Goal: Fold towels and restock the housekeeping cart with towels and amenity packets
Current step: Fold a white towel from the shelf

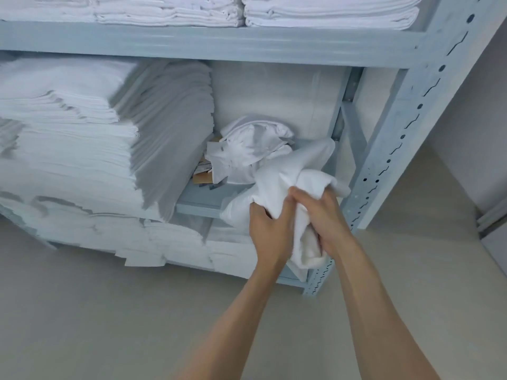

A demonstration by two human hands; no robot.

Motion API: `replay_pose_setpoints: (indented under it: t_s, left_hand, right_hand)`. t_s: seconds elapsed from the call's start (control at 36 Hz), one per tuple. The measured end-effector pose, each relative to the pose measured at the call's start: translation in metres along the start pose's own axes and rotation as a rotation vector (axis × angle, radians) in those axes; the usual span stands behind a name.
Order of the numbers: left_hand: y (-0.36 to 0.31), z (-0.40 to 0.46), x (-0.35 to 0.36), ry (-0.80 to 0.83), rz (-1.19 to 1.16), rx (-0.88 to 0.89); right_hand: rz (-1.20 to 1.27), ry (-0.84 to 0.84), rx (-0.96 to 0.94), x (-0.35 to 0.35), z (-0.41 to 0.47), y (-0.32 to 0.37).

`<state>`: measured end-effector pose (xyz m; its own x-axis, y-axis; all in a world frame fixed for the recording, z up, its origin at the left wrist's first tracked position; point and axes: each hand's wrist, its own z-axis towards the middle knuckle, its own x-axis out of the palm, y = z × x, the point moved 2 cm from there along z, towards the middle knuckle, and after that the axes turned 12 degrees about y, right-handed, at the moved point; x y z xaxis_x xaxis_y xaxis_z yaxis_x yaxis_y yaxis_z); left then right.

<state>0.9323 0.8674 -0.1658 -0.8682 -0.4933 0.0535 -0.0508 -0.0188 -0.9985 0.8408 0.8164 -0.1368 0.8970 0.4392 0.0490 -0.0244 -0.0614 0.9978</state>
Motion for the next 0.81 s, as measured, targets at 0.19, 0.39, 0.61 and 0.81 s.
replay_pose_setpoints:
  t_s: [0.19, 0.39, 0.61, 0.81]
  left_hand:
    - [0.015, -0.045, -0.014, -0.065, -0.218, -0.084]
    - [0.008, -0.057, -0.043, 0.261, 0.146, -0.343]
    - [-0.021, -0.048, -0.133, 0.200, 0.516, 0.115]
    - [-0.046, -0.040, -0.154, 0.667, 0.836, 0.570]
  right_hand:
    - [-0.524, -0.001, -0.048, 0.026, -0.028, 0.010]
    - [-0.907, 0.032, -0.187, 0.061, -0.032, 0.025]
    - [-0.865, 0.088, -0.230, 0.084, -0.043, 0.020]
    - [-0.913, 0.249, -0.149, 0.104, -0.075, 0.004]
